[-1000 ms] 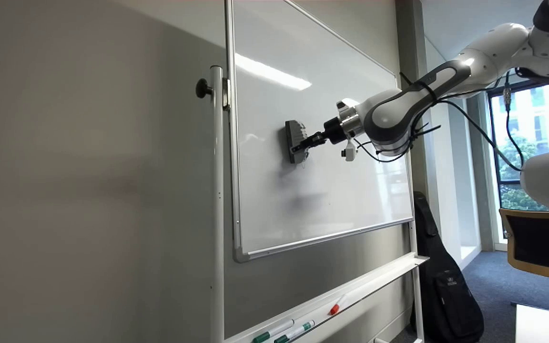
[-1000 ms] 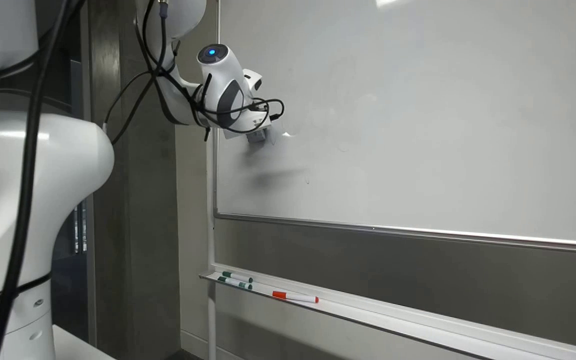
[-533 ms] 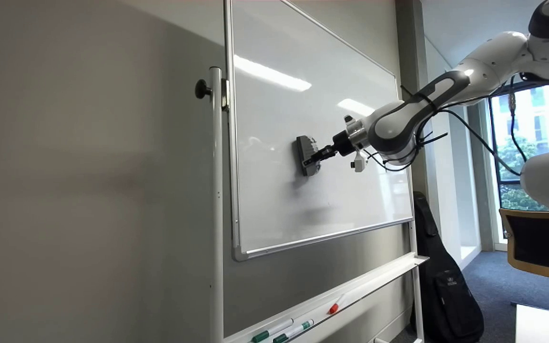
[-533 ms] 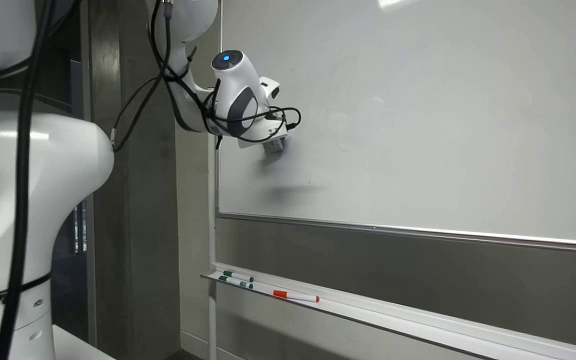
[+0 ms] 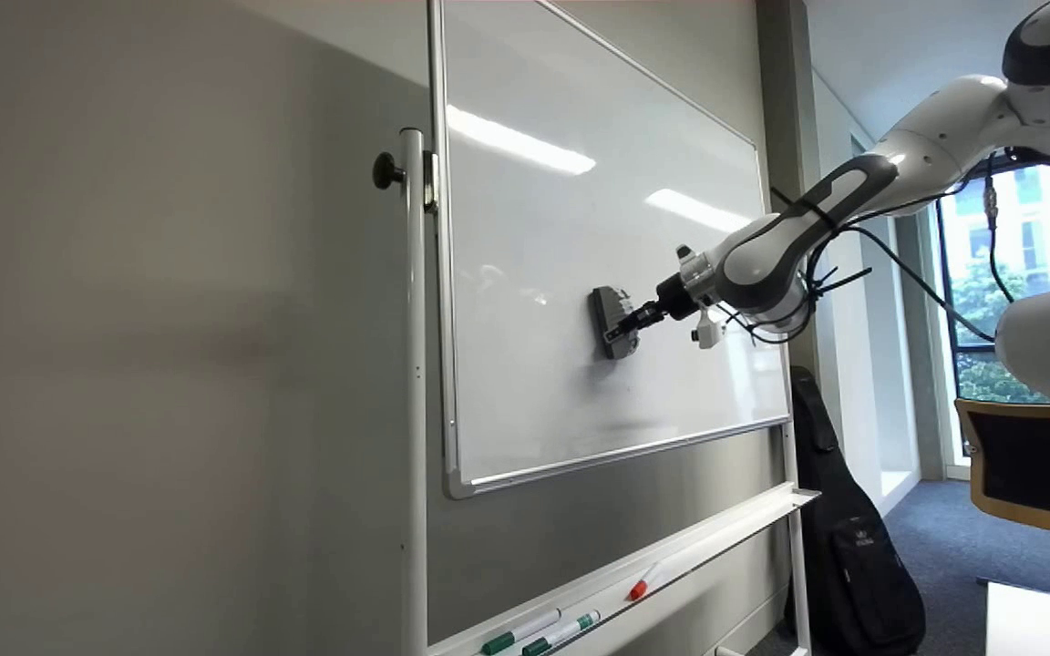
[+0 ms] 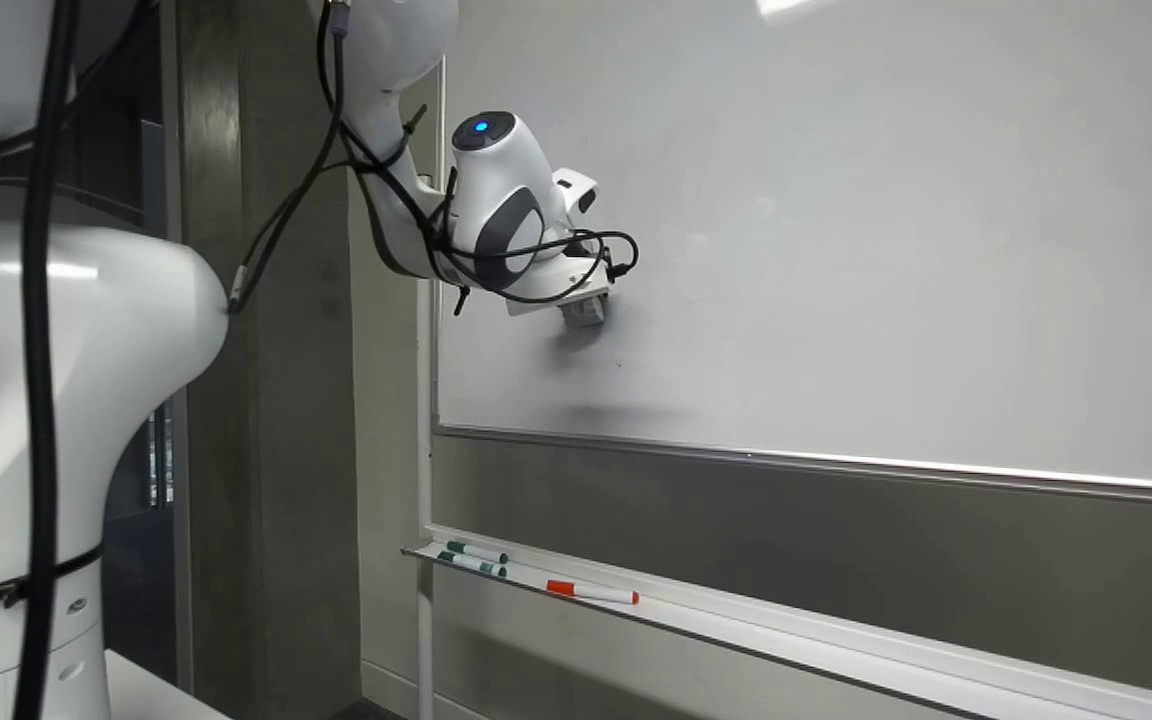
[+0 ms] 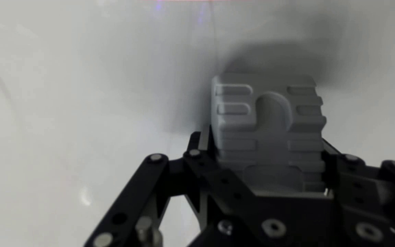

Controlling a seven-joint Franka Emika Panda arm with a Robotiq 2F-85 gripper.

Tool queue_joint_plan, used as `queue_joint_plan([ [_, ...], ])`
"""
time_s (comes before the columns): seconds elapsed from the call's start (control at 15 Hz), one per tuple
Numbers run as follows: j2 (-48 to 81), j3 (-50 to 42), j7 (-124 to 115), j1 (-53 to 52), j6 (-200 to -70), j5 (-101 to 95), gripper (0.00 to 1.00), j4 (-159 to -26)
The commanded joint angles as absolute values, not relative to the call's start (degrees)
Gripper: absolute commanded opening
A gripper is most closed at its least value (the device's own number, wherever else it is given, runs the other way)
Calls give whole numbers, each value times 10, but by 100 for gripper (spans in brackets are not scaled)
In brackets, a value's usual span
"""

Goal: Pick up the duster, clean the whiteboard and then put the duster back down

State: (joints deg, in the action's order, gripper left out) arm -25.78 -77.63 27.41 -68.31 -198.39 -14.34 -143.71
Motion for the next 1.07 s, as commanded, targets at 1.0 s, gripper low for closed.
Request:
queue_joint_plan([
  [1.0, -160, -903, 336, -729, -1989, -47, 38, -1400],
])
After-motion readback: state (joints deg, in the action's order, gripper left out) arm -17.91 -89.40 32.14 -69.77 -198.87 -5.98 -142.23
